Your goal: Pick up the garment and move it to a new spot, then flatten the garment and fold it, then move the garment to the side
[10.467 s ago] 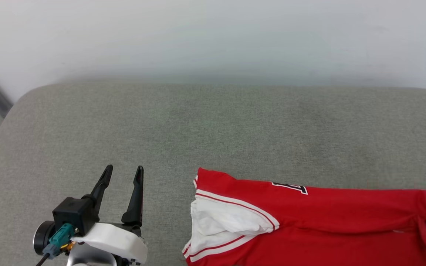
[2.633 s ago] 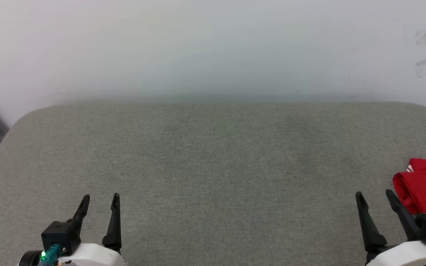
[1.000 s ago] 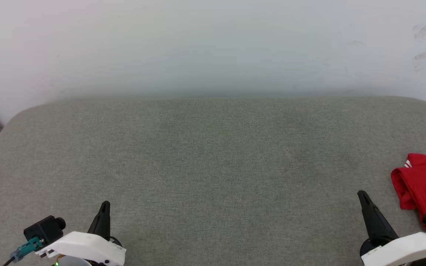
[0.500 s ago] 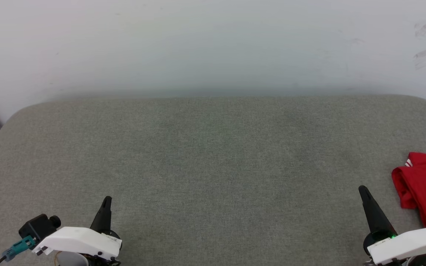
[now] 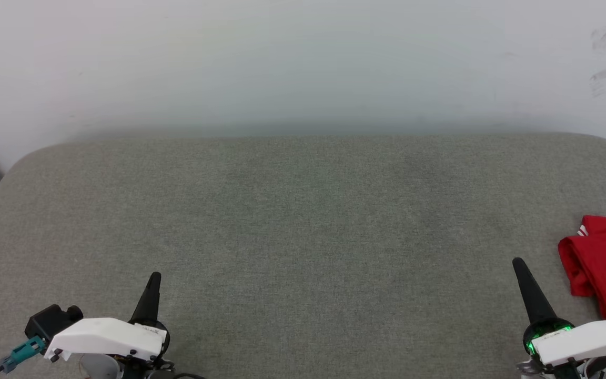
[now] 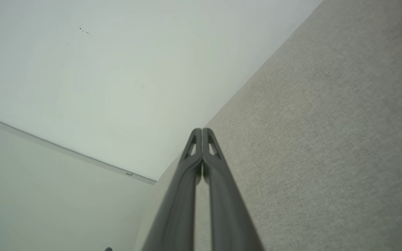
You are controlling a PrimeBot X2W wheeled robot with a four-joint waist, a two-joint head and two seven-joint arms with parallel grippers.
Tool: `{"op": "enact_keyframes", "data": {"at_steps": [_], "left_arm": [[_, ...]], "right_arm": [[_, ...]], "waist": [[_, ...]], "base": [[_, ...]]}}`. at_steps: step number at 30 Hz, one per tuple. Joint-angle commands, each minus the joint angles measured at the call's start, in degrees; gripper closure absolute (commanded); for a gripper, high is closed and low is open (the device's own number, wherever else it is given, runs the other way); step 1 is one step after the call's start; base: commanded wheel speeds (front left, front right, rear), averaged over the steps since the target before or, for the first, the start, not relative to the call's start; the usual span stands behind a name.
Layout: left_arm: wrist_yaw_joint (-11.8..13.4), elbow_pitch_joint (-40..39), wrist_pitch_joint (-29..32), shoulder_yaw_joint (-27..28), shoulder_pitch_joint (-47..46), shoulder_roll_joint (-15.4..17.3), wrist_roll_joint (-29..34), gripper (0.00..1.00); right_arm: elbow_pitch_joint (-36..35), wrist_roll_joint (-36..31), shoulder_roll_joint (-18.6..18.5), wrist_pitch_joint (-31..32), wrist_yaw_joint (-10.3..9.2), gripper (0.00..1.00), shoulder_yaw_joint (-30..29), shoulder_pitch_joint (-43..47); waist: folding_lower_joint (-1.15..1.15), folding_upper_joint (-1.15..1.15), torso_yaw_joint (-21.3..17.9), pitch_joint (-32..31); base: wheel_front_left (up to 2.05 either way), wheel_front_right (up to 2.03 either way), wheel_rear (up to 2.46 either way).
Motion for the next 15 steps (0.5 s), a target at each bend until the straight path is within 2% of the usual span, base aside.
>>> {"op": "enact_keyframes", "data": {"at_steps": [1,15], "left_arm": [[-0.7,-0.3,0.3,0.9,-1.2,0.1,-0.8,1.0],[-3.2,0.7,2.3,4.0,-2.1,-2.4,-6.3,1.0]], "right_arm": [[-0.2,1.1,-0.2,-0.3,0.01,1.0,-0.2,-1.6],[2.1,9.4,-0.1,-0.1,0.01,1.0,-0.6,-3.2]], "waist": [[0.0,0.0,0.0,0.0],[0.0,0.0,0.1,0.4]], "base": [[0.0,0.0,0.0],[0.0,0.0,0.0]]}}
